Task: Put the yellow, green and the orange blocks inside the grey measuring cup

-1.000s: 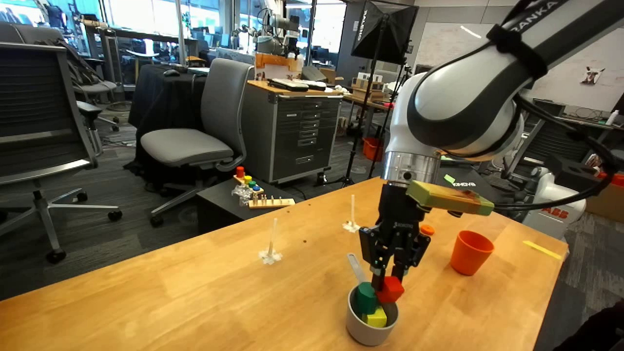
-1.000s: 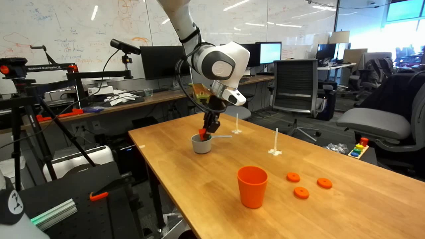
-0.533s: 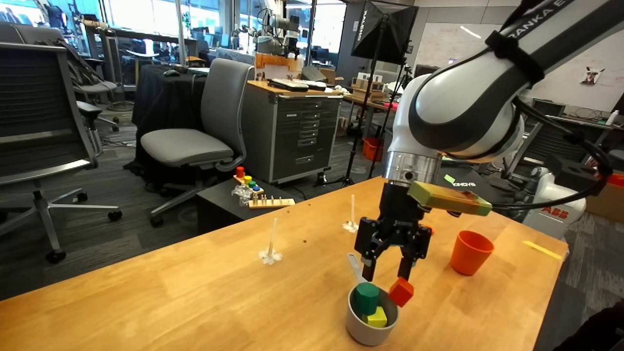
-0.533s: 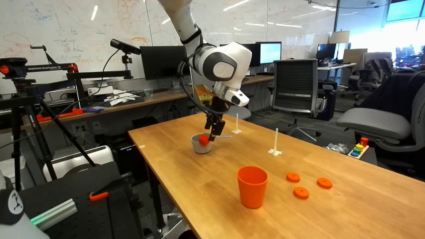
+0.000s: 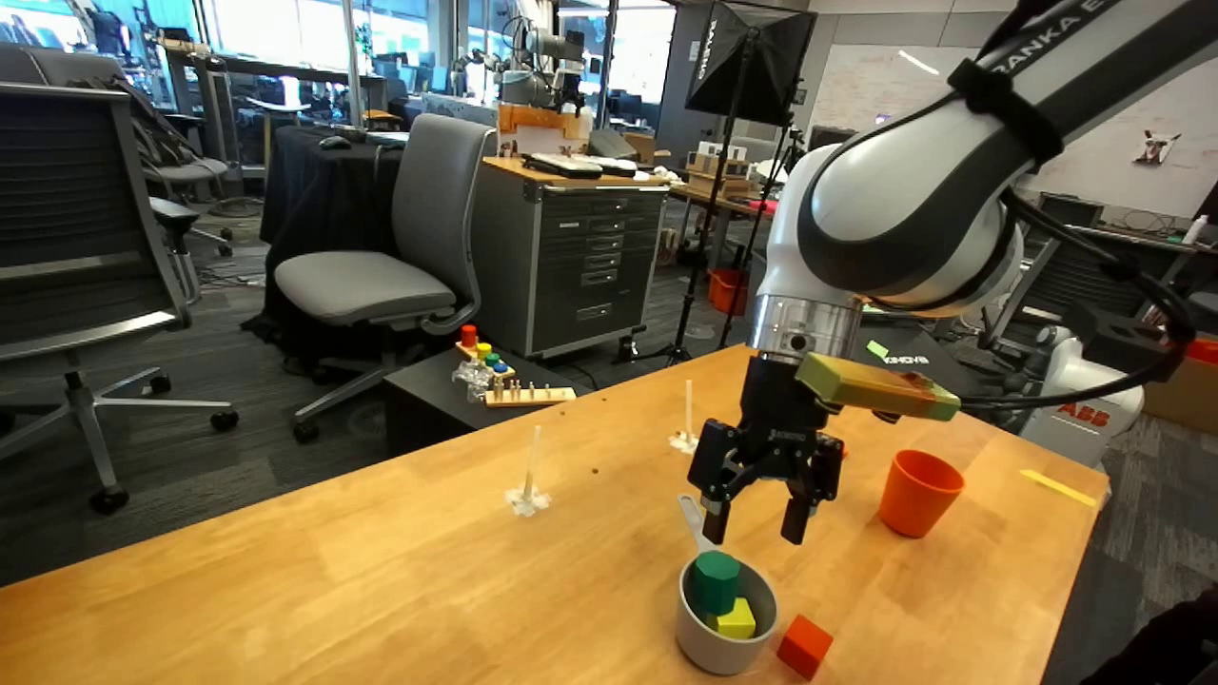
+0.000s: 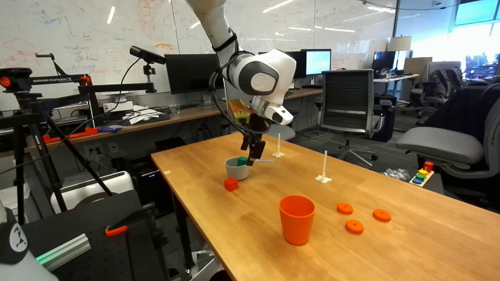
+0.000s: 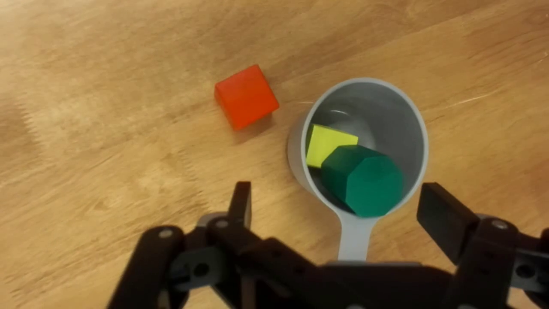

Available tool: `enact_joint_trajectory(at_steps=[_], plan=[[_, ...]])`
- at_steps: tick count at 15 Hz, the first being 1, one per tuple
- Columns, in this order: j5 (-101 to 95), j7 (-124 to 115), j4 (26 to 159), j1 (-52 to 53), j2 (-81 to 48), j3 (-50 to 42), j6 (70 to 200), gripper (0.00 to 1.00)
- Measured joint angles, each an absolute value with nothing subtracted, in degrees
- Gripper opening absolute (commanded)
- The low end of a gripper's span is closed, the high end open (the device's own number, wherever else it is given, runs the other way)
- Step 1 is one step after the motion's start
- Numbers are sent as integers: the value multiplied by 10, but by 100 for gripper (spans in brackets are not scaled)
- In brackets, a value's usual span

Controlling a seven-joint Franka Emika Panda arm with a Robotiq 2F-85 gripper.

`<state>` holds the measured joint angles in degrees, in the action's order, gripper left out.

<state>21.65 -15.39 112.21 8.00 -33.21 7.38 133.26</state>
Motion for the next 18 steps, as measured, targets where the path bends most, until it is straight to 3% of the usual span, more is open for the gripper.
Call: enact_joint_trajectory(at_steps=[18], plan=[[191, -235, 1181, 83, -257, 51, 1257, 100]])
